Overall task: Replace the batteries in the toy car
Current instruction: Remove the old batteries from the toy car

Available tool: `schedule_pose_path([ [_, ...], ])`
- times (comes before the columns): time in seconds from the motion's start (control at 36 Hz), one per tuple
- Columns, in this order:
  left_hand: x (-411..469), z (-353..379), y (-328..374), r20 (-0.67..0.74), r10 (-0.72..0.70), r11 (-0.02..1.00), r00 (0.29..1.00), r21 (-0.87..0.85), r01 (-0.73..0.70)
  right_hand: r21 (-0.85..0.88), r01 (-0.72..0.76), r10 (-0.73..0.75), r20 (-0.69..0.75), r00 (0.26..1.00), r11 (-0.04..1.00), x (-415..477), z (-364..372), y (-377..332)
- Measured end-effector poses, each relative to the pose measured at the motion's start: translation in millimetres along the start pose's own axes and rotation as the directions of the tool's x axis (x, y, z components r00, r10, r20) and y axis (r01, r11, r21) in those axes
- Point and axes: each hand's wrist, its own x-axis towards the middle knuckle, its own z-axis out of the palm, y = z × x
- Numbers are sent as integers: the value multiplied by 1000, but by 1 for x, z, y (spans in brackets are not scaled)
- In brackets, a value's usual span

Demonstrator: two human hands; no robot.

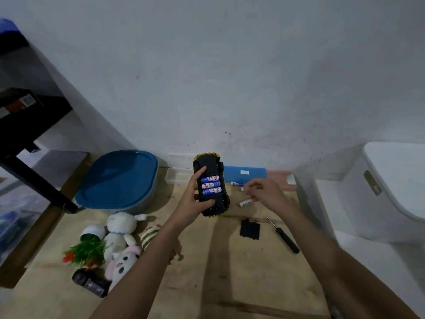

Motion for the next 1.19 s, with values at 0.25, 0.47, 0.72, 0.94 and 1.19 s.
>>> schedule_pose_path([
  [0.25,7,24,16,-62,115,993,991,16,-114,3,228,-226,-114,967,974,-18,14,-65],
  [0.47,11,44,16,-60,178,982,982,73,-173,42,199,-183,-242,953,979,-17,16,-53],
  [0.72,13,54,20,8,198,972,980,128,-197,195,183,-114,-319,941,963,-19,3,-45],
  [0.94,14,57,32,28,232,970,972,70,-233,161,281,-212,-351,912,946,-25,-7,-47],
  [1.19,12,54,41,76,244,966,967,69,-249,124,375,-306,-376,875,919,-30,-9,-58],
])
